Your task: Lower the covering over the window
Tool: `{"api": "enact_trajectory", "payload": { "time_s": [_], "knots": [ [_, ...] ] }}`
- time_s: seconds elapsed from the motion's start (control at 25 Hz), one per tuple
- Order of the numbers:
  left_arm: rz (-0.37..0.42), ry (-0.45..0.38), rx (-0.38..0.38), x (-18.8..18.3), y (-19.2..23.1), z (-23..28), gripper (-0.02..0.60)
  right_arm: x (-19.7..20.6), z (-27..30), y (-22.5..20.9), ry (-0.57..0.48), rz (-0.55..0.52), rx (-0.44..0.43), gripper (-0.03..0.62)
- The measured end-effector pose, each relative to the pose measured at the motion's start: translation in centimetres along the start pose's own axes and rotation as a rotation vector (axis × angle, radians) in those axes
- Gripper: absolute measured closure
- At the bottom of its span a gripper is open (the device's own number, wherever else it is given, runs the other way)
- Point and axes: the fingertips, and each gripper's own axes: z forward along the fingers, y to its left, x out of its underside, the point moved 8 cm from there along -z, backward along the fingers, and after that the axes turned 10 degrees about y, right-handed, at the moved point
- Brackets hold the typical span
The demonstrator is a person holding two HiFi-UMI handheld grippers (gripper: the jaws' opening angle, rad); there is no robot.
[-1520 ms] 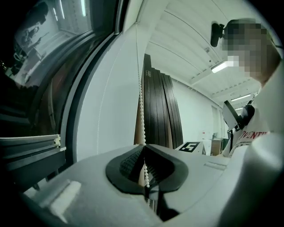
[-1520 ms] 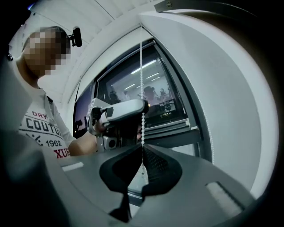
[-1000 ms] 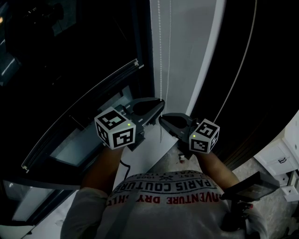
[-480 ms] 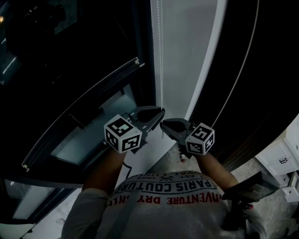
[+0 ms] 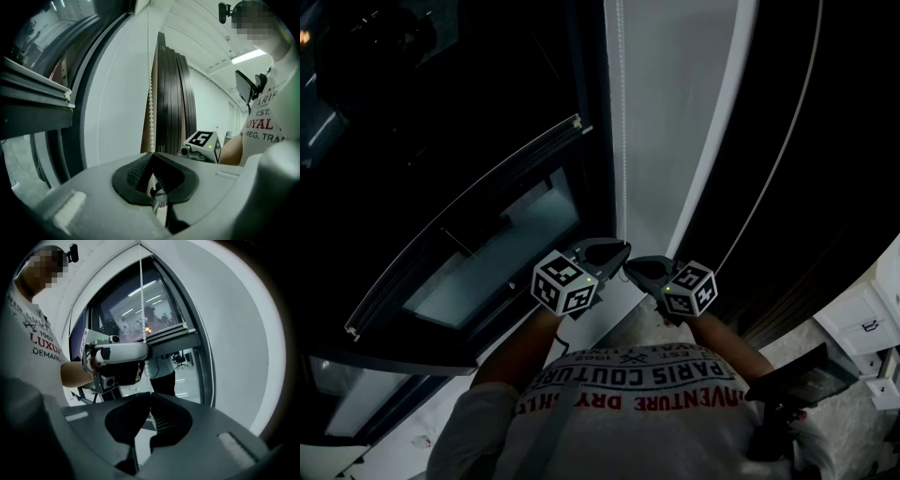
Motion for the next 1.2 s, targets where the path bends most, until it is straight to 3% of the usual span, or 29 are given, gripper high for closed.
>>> {"api": "enact_trajectory", "payload": {
  "time_s": [0.28,0.52,0.72,1.0,1.2],
  "knots": [
    [-0.042,0.049,-0.034,3.2,0.5,1.2,0.575,2.6,1.1,-0.5,0.108,0.023,0.024,0.580],
    [-0.061,0.036,-0.047,3.4,1.2,1.0,0.575,0.8,-0.5,-1.2,0.125,-0.020,0.057,0.536],
    [-0.067,0.036,-0.051,3.3,1.0,1.1,0.575,-5.2,-4.5,-2.1,-0.004,-0.020,0.051,0.522],
    [-0.056,0.045,-0.054,3.1,0.9,1.1,0.575,-17.0,-7.7,0.5,-0.198,-0.178,-0.022,0.473],
    [-0.046,0.060,-0.051,3.0,0.9,1.3,0.575,-21.3,-8.1,1.6,-0.244,-0.221,-0.047,0.457]
  ]
}}
